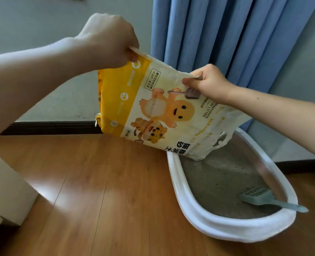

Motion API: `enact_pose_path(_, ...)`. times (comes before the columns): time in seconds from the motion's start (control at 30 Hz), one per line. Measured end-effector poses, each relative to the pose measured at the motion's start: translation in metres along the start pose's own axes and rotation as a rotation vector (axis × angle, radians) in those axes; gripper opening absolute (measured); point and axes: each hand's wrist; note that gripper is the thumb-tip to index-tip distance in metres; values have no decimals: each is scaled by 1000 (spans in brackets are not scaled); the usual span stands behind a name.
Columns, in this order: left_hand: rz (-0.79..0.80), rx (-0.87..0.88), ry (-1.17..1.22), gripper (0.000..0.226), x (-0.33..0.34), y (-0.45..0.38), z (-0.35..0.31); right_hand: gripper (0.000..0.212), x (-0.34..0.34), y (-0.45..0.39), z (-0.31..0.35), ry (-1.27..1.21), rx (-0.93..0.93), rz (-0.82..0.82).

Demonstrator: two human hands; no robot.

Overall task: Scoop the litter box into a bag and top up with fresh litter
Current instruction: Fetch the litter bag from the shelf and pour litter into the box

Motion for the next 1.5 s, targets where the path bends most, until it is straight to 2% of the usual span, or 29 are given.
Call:
enact_pose_path(0.13,12,4,-28,25,-2,-4,0,36,-2,2,4,-1,8,-25)
enact_pose_path(0.27,21,-2,-51,25,-7,-5,-2,41,-1,-1,2,3,10,-34)
enact_pose_path(0.83,48,-16,23,24,-6,5,4,36,-1,-3,7,12,-18,41)
enact_pose_path(1.1,180,-171,241,22,30,41,32,40,9,-18,29,158,5,237)
enact_pose_path(1.27,331,-203,290,20,48,51,44,29,16,-19,42,268,-26,316)
enact_pose_path(1.4,549,-189,295,14,54,50,31,32,27,-20,51,361,-58,365)
enact_pose_path(1.5,587,-185,449,16,61,50,6,32,37,-19,59,420,-127,405)
Point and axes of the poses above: each hand's wrist, its own y-axis away from the middle knuckle, its own x-axis out of the palm, z = x × y, and after that the axes turned 13 degrees about y, right-handed
